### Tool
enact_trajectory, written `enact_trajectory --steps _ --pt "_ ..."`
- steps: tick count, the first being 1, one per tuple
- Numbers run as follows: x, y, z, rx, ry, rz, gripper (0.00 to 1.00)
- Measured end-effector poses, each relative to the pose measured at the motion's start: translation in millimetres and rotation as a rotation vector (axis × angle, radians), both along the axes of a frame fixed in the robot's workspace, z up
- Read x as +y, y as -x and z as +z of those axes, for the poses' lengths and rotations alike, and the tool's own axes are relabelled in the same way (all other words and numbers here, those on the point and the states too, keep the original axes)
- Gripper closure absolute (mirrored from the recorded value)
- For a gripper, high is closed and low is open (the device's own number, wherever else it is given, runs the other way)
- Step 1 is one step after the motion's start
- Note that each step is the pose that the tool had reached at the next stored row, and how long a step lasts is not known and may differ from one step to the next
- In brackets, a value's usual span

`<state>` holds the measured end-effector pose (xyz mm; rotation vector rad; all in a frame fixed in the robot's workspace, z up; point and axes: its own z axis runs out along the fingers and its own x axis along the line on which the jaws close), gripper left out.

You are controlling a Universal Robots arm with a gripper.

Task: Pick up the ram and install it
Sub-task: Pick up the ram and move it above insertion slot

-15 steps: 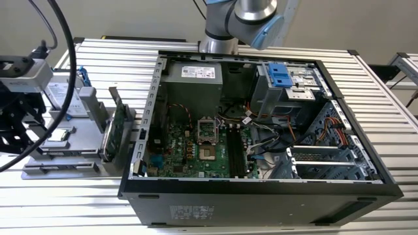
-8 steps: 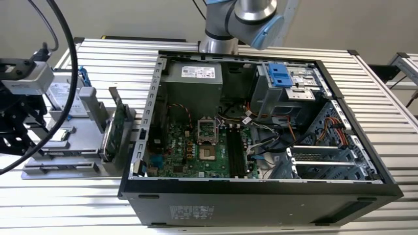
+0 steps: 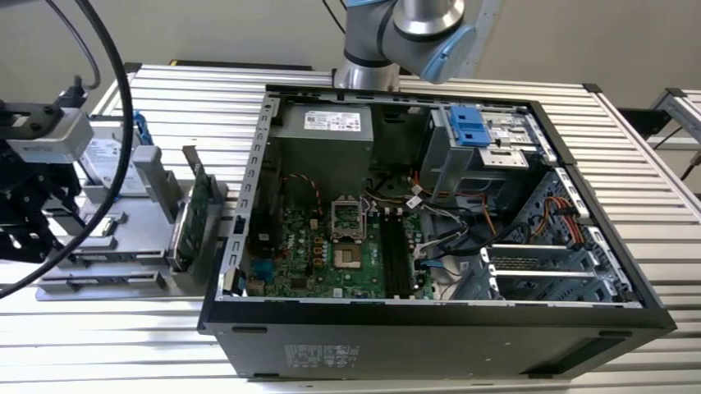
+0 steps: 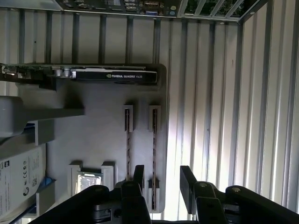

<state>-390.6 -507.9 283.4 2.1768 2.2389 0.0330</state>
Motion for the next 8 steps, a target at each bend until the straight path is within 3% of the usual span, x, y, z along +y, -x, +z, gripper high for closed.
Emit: enact_trajectory --steps 8 --pt "0.0 0.0 -4.1 0.0 0.0 0.0 0.0"
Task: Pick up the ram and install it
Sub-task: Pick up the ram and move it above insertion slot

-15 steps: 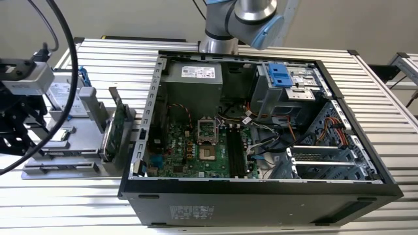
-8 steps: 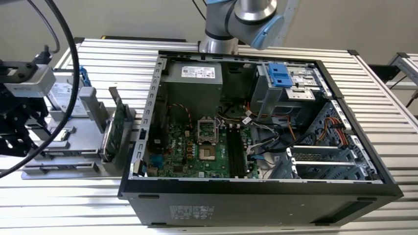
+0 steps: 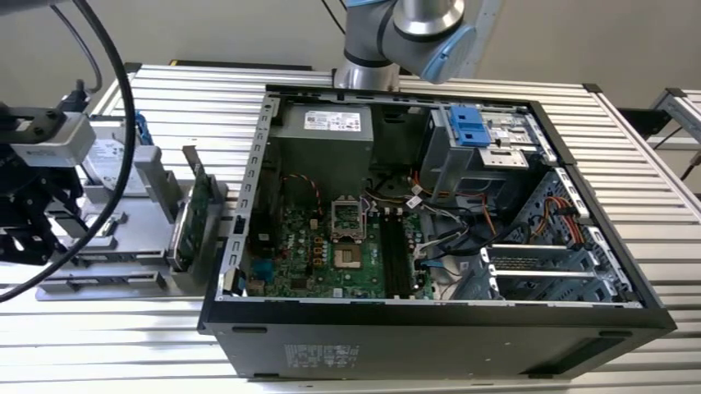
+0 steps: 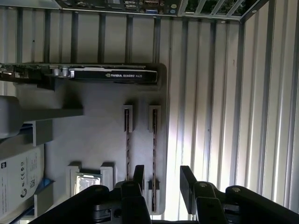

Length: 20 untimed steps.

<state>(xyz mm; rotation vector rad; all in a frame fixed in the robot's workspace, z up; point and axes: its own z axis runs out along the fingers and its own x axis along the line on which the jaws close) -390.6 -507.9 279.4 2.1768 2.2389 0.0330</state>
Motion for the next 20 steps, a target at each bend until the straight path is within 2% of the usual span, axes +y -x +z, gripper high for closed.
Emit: enact_trajectory --steps 20 --pt "0.0 0.0 -9.2 0.0 0.0001 0.0 0.0"
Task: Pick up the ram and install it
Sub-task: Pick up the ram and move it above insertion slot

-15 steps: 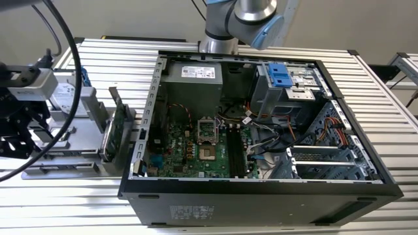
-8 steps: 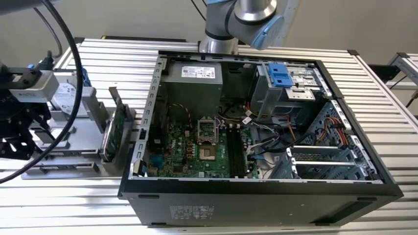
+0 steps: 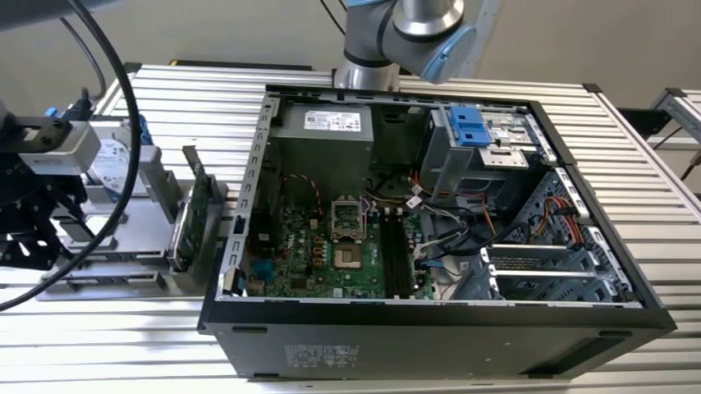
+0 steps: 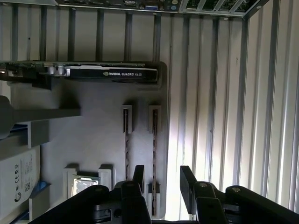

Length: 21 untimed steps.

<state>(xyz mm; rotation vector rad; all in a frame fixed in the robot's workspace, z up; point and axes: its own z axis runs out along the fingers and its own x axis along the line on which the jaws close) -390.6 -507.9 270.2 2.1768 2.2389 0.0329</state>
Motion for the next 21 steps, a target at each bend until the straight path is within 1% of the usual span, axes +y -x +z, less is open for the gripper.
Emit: enact_trajectory --steps 21 --pt "0.9 0.0 -9.5 0.0 0.0 0.0 0.0"
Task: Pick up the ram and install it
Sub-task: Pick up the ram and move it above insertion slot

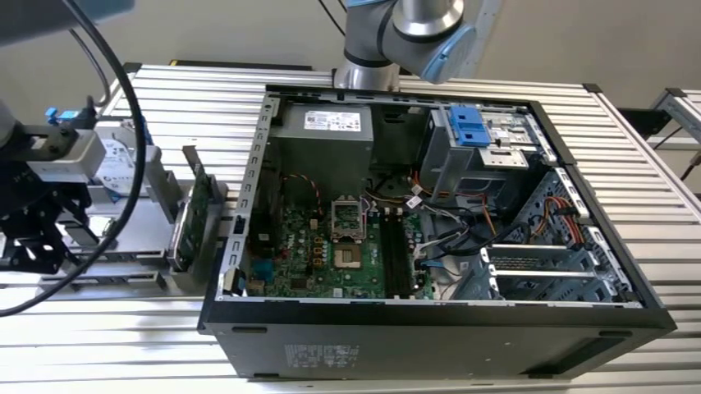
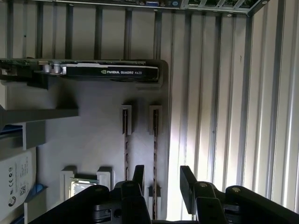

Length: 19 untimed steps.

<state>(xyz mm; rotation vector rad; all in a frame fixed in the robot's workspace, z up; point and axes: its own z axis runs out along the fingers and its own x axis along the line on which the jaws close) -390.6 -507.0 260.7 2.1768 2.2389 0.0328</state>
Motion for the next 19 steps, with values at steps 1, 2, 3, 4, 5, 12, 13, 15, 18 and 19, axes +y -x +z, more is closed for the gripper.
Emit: enact_trajectory --steps 1,2,3,4,5,12,13,15,18,19 --pt "0.1 0.0 -0.5 -0.0001 0.0 0.0 0.0" --pt "0.2 0.0 -1.0 -0.0002 0.0 0.0 0.0" --pt "0.2 0.0 -1.4 0.0 0.0 0.0 0.0" --pt "0.2 0.0 -1.7 0.0001 0.0 0.0 0.0" --pt "0.1 0.0 -1.8 0.0001 0.0 0.0 0.0" --pt "0.2 0.0 -4.5 0.0 0.0001 0.0 0.0" --pt "0.2 0.0 -5.3 -0.0001 0.0001 0.0 0.0" --pt "0.2 0.0 -6.0 0.0002 0.0003 0.0 0.0" --pt "0.3 0.0 -8.4 0.0 0.0001 0.0 0.0" --pt "0.4 0.0 -9.1 0.0 0.0002 0.0 0.0"
